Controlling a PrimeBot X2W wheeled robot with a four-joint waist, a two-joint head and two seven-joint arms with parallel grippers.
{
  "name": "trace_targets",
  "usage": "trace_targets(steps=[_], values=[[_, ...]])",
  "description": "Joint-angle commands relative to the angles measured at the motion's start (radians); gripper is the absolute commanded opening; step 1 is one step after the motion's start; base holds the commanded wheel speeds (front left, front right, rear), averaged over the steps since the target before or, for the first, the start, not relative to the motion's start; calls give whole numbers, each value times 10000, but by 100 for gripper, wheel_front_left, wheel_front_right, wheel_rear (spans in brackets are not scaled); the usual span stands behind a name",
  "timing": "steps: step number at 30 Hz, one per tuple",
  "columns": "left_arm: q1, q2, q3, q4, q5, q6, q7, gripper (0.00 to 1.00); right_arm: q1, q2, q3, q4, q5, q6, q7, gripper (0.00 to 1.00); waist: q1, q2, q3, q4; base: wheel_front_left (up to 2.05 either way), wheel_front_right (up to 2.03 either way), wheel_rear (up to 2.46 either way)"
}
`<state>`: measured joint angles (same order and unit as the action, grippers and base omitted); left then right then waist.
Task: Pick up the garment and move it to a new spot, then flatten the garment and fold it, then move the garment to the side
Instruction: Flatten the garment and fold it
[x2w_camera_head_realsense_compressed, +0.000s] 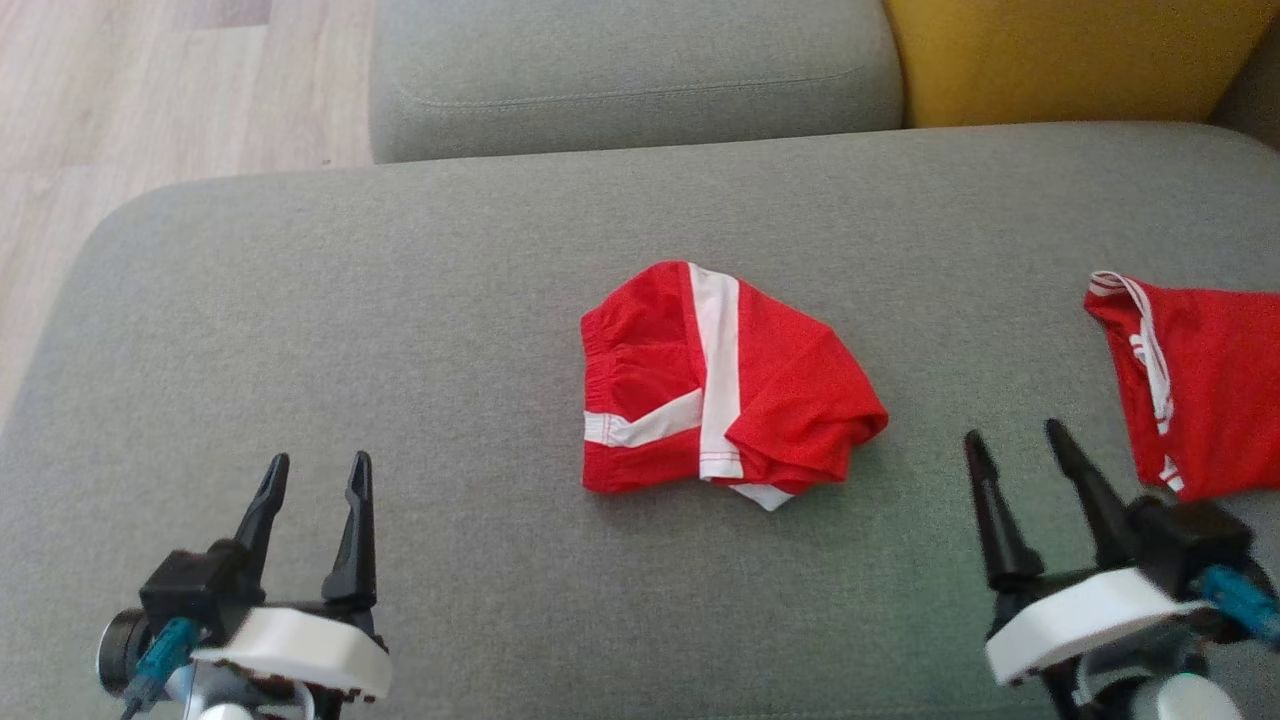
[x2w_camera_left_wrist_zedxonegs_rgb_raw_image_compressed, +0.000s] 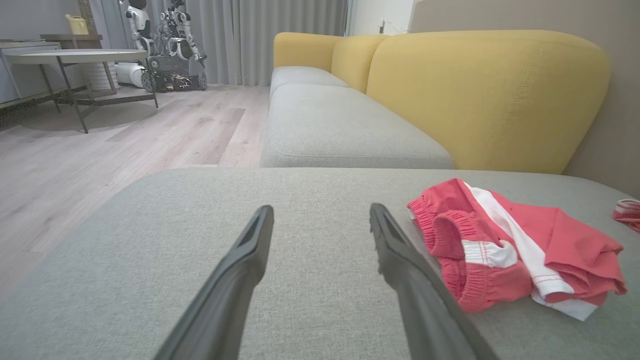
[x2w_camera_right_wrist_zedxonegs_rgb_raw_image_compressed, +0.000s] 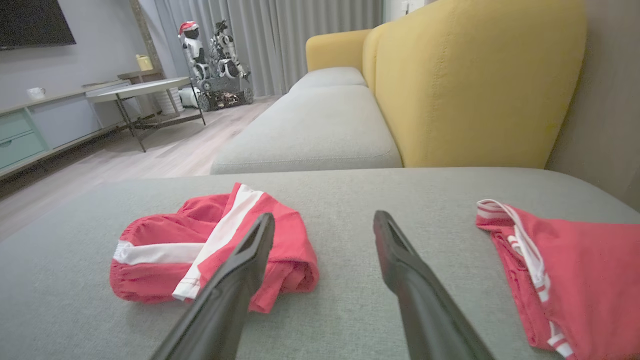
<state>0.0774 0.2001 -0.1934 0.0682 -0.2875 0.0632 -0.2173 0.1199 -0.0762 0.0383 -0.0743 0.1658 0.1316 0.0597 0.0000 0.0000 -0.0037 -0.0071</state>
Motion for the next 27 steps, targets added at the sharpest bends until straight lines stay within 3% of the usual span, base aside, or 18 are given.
trace_targets(steps=[1,8,13,23,24,25,27], values=[[-574,178,297,-299,-25,72,-110,100,-282,-217,432,-244,-67,-9,38,100,0,0,22,140,0,0,0],[-934,97,136,-382,72,52,-198,100,-692,-651,1956,549,6,-9,250,100,0,0,309,834,0,0,0],[-1400,-99,-100,-328,175,-21,-288,100,-1459,-1023,3203,1775,147,-9,287,100,0,0,689,1607,0,0,0],[-2066,-548,-231,-41,321,-200,-433,100,-2894,-1620,3862,3825,-553,-9,379,98,0,0,1365,2749,0,0,0],[-2115,-594,-219,-41,338,-214,-436,100,-2956,-1646,3843,3912,-491,-9,363,38,0,0,1397,2807,0,0,0],[-2151,-631,-190,-66,358,-234,-438,100,-2991,-1675,3820,3975,-423,-9,395,0,0,0,1426,2839,0,0,0],[-2188,-687,-113,-109,402,-285,-440,100,-3025,-1744,3717,3947,-325,-9,386,0,0,0,1465,2878,0,0,0]])
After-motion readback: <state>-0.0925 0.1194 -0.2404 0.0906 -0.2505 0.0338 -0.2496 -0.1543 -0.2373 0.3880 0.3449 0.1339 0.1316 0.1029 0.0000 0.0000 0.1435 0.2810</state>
